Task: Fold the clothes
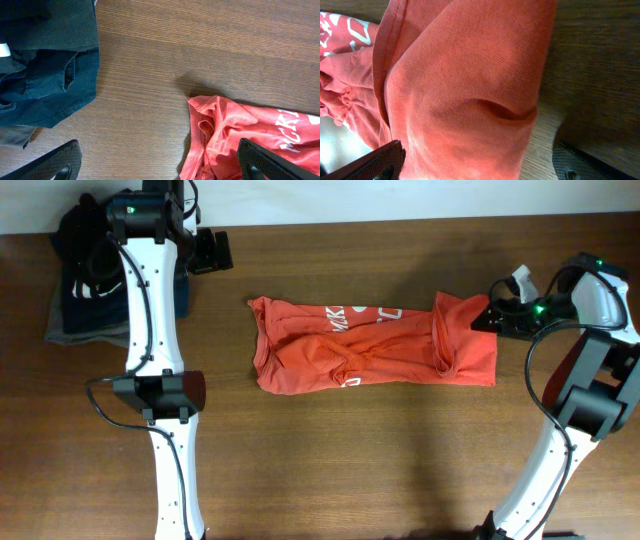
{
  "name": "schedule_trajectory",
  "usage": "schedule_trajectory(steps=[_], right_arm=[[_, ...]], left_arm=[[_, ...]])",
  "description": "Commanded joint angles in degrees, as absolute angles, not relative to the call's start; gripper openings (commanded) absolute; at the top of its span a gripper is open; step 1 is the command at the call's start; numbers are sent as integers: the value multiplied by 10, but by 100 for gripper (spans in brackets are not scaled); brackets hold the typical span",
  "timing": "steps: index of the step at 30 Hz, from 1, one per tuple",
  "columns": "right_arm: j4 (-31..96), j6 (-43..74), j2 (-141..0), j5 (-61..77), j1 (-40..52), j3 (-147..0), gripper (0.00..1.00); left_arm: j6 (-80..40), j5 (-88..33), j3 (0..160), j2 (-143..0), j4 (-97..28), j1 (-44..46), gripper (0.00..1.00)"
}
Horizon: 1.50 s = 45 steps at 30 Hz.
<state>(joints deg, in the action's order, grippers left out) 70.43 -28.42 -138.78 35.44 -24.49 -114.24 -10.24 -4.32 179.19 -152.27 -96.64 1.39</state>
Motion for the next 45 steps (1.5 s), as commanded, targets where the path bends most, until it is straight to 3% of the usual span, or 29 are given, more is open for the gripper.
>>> schedule_trajectory(steps=[1, 11, 14, 21, 23, 24, 25, 30, 32, 45], right_arm=[[707, -291, -1400, 384, -235, -1133, 99], [703, -291, -1400, 384, -213, -1094, 96], [698, -291, -1400, 384, -214, -1085, 79], [695, -258, -1400, 350, -218, -1086, 63], [695, -254, -1400, 343, -218, -1087, 50], [693, -245, -1400, 340, -218, -1087, 32], [693, -241, -1400, 339, -218, -1087, 24], [692, -226, -1400, 314, -218, -1088, 8], [692, -200, -1400, 273, -218, -1095, 4], [826, -124, -1399, 5, -179, -1273, 4]], left_arm=[[-95, -48, 1790, -1518, -967, 14, 99], [-95, -48, 1790, -1518, -967, 14, 99], [-95, -48, 1790, -1518, -967, 14, 99], [-95, -48, 1790, -1518, -967, 14, 99], [-95, -48, 1790, -1518, -967, 14, 99], [-95, -48, 1790, -1518, -967, 14, 99], [-95, -48, 1790, -1518, -967, 14, 99], [-95, -48, 1790, -1518, -967, 14, 99], [-95, -48, 1790, -1518, -967, 14, 99], [-95, -48, 1790, -1518, -967, 14, 99]])
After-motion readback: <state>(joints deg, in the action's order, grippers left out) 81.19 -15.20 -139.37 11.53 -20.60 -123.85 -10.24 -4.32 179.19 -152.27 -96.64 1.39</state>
